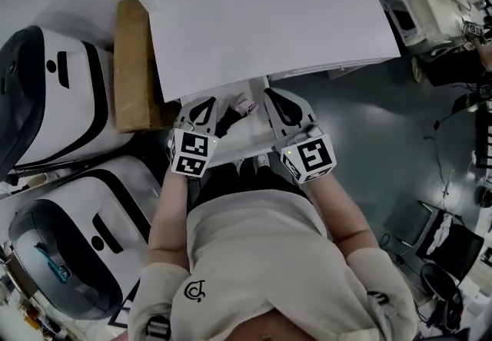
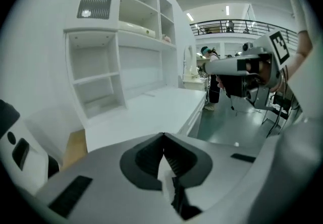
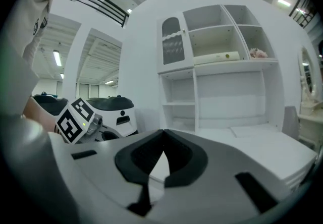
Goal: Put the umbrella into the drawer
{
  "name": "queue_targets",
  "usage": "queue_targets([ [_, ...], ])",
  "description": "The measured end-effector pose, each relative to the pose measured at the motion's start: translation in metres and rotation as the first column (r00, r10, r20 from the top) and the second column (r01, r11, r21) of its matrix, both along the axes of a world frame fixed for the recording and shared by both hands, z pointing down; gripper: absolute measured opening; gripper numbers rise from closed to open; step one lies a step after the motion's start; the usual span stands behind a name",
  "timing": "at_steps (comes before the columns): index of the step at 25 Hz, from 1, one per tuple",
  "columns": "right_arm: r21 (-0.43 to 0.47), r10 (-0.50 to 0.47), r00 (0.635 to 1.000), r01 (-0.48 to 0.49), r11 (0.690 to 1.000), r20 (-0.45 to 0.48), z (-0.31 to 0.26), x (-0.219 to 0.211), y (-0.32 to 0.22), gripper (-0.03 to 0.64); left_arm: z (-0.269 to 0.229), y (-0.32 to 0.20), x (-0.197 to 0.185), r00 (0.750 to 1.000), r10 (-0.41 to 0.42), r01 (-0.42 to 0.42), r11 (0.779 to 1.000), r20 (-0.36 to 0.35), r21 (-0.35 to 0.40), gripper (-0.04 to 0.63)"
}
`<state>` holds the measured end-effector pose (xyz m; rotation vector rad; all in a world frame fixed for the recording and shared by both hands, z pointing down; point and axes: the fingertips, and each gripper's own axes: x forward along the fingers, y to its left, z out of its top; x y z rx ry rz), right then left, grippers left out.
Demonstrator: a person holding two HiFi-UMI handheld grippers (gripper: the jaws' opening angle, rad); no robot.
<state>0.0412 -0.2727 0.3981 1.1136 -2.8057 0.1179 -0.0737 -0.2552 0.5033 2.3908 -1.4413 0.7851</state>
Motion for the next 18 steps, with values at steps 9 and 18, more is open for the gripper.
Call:
queue_targets([
  [9, 0.147, -0.018, 1.000, 0.016, 0.989, 0.018, -0.063, -0.011, 0.000, 0.006, -0.130, 0.013, -0.030, 0.991, -0.088, 0.116, 0.941, -0.099, 0.318, 0.012],
  [18, 0.236, -0.051, 0.997, 0.036, 0.971, 0.059, -0.100, -0.019, 0.017, 0.006, -0.200, 0.049, -0.073, 0.951, -0.190, 0.287, 0.837, -0.245, 0.465, 0.012],
])
